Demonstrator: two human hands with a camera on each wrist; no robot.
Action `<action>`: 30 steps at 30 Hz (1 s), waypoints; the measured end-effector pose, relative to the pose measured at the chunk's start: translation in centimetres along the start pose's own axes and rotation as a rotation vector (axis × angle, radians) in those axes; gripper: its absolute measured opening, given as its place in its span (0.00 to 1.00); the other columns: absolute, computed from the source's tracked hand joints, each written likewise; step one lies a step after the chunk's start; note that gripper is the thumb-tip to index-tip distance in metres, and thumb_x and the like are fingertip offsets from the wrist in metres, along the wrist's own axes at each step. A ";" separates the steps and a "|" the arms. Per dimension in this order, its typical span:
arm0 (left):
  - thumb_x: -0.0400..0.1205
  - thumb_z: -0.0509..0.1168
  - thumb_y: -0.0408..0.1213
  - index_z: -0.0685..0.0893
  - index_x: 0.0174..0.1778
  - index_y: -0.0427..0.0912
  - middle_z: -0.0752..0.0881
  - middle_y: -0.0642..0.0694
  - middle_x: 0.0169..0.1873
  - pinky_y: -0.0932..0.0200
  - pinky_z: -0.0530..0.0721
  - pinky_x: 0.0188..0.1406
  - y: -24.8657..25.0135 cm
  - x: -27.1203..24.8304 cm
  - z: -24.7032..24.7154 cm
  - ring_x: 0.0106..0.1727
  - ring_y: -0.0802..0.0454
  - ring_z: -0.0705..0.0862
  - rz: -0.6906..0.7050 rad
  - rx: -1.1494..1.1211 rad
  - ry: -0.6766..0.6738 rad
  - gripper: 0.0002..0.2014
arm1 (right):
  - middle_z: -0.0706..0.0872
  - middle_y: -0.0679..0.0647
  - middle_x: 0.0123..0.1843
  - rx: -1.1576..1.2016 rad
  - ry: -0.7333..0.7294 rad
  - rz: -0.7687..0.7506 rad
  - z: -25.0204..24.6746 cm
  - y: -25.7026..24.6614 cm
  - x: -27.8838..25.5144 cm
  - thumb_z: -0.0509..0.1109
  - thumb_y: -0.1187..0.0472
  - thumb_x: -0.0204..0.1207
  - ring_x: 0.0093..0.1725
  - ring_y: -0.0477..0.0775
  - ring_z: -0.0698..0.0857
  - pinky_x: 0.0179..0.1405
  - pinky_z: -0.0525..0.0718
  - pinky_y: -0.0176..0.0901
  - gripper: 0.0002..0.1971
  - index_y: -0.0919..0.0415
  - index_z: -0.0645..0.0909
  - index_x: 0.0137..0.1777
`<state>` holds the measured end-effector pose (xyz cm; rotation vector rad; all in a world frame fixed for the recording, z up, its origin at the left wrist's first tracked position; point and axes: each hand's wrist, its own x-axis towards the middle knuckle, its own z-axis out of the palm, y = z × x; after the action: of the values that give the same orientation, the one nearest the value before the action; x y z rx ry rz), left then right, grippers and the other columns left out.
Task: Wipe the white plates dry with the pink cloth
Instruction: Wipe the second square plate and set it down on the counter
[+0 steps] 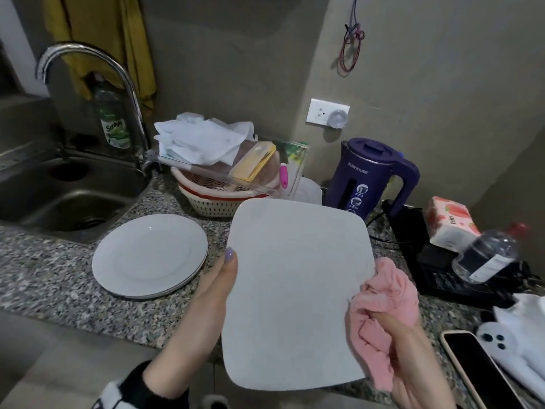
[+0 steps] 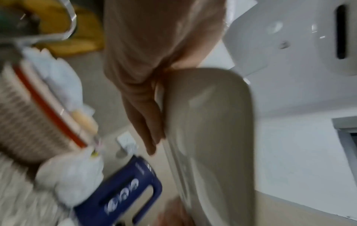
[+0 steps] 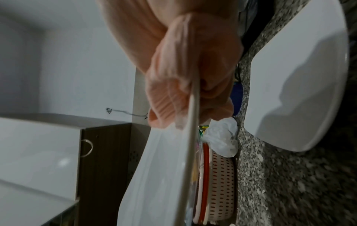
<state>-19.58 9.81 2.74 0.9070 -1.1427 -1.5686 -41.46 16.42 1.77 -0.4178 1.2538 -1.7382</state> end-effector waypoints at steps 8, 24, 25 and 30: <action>0.87 0.51 0.48 0.81 0.68 0.51 0.89 0.58 0.58 0.66 0.85 0.48 -1.4 -0.2 1.0 0.57 0.62 0.88 0.023 -0.167 0.113 0.19 | 0.78 0.45 0.62 -0.615 0.098 -0.578 0.5 0.1 -0.8 0.70 0.81 0.71 0.61 0.42 0.79 0.64 0.76 0.41 0.39 0.33 0.66 0.62; 0.84 0.60 0.43 0.89 0.36 0.39 0.87 0.45 0.24 0.70 0.77 0.18 -2.3 -0.5 1.8 0.21 0.57 0.83 0.086 -0.072 0.081 0.18 | 0.53 0.40 0.59 -1.454 -0.821 -0.631 5.6 -0.6 -4.2 0.64 0.59 0.69 0.52 0.60 0.81 0.50 0.79 0.47 0.39 0.32 0.49 0.74; 0.85 0.58 0.41 0.90 0.36 0.39 0.88 0.45 0.26 0.69 0.78 0.20 -2.3 -0.4 1.7 0.23 0.57 0.84 0.090 -0.083 0.077 0.19 | 0.54 0.42 0.60 -1.448 -0.770 -0.672 5.9 -0.9 -3.5 0.64 0.61 0.69 0.49 0.61 0.82 0.48 0.80 0.49 0.38 0.36 0.53 0.76; 0.84 0.62 0.46 0.92 0.46 0.45 0.93 0.42 0.44 0.58 0.85 0.45 -2.7 -0.3 1.0 0.46 0.51 0.89 0.134 -0.026 0.073 0.14 | 0.63 0.50 0.57 -1.547 -0.475 -0.823 6.1 -3.3 -1.0 0.64 0.57 0.69 0.43 0.67 0.79 0.32 0.77 0.51 0.32 0.50 0.59 0.74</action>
<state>-21.09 10.64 0.47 0.8463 -1.1054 -1.4276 -38.19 14.03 7.45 -2.2979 1.9590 -0.6879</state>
